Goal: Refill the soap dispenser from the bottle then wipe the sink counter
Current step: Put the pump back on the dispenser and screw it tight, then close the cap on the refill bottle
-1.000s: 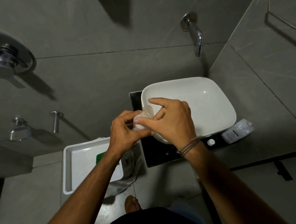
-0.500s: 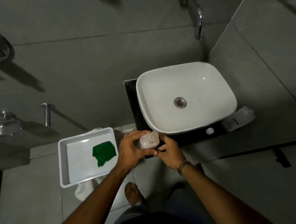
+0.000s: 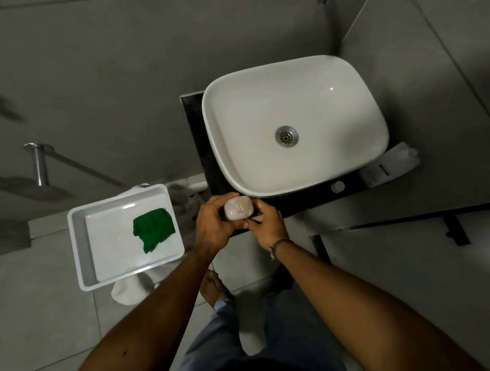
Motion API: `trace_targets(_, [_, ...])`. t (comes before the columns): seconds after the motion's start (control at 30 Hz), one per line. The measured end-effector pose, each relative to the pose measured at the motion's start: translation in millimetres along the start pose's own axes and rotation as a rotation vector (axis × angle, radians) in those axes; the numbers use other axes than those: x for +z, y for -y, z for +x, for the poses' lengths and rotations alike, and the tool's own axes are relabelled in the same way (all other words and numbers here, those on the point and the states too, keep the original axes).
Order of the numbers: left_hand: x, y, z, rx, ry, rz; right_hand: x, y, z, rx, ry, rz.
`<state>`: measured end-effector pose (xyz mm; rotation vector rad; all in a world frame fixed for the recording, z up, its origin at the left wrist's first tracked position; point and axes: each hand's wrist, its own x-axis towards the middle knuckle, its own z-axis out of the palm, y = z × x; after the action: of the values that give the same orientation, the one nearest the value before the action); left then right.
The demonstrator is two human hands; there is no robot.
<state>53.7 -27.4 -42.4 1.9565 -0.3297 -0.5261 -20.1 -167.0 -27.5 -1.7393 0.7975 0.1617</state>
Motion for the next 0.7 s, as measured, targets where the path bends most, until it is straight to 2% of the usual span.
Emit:
trace_targets(0.2, [-0.9, -5.9, -3.4, -0.024, 0.004, 0.067, 2.5, -1.0, 0.7, 0.007, -0.023, 0.040])
trace_targets(0.3, [-1.3, -17.2, -7.0, -0.074, -0.011, 0.175, 0.7, -5.5, 0.1, 0.050, -0.032, 0.079])
trace_targets(0.4, [0.2, -18.4, -27.8, -0.223, -0.131, 0.300, -13.5, -15.2, -4.2, 0.126, -0.072, 0.106])
trace_targets(0.47, [9.6, -16.6, -56.9, -0.257, -0.216, 0.303, -33.9, -27.5, -9.7, 0.172, -0.156, 0.114])
trace_targets(0.5, [17.6, -17.7, -72.1, -0.243, -0.197, 0.278, -47.1, -35.1, -13.1, 0.187, -0.207, 0.105])
trace_targets(0.6, [47.3, -31.6, -98.9, -0.165, 0.037, 0.309, -89.6, -53.8, -19.3, 0.232, -0.388, 0.135])
trace_targets(0.7, [91.9, -59.5, -80.4, 0.039, 0.165, 0.379, -142.5, -60.2, -20.0, 0.258, -0.584, 0.180])
